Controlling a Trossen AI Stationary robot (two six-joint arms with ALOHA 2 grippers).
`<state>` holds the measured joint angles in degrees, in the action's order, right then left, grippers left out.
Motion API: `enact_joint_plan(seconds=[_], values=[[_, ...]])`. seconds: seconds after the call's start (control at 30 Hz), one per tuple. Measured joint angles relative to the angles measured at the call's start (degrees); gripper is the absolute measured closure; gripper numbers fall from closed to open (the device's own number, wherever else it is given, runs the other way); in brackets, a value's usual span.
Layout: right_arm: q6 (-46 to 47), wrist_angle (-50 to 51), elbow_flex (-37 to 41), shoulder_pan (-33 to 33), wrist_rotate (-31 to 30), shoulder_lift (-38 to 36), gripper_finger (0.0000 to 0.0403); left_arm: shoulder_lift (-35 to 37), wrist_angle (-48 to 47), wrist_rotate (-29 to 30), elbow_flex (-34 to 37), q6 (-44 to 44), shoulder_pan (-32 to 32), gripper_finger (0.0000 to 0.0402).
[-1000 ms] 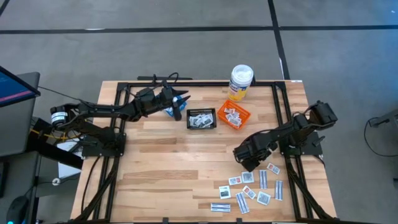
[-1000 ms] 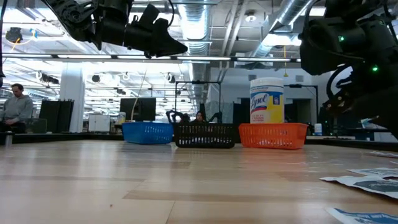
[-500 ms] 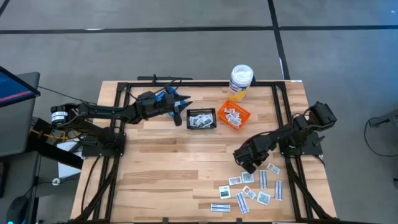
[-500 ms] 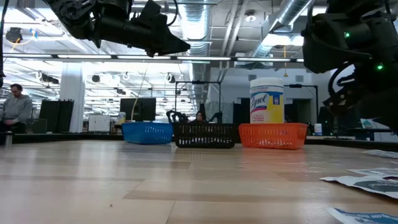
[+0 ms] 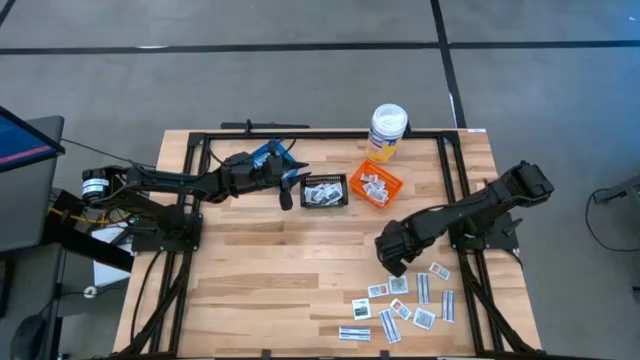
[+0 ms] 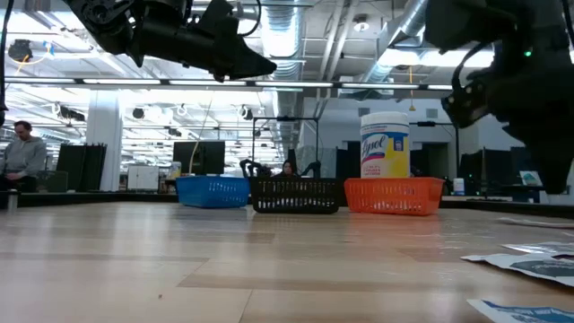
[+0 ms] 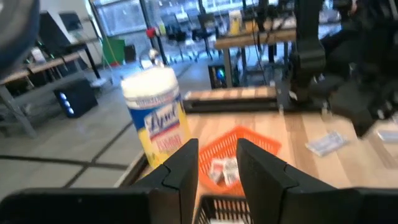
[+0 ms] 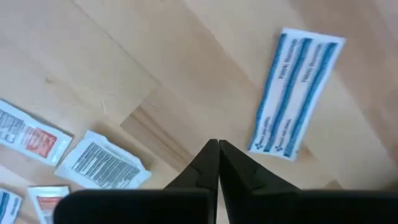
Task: Pick & Place First Aid Supplies
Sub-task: Put the bandage into the blue container
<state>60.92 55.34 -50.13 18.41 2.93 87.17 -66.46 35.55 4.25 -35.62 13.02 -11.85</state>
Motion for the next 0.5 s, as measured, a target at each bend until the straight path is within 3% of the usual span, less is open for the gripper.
enact_joint_plan(seconds=[0.23,0.5], values=[[0.0,2.9,0.0,-0.5,-3.6,0.8,0.0388,0.0,-3.7,0.0,0.0,0.1,0.2,0.0291],[-8.3,2.8,0.0,-5.9,-3.4,6.6,0.0291,0.0,-3.6,0.0,0.0,0.0,0.2,0.0291]])
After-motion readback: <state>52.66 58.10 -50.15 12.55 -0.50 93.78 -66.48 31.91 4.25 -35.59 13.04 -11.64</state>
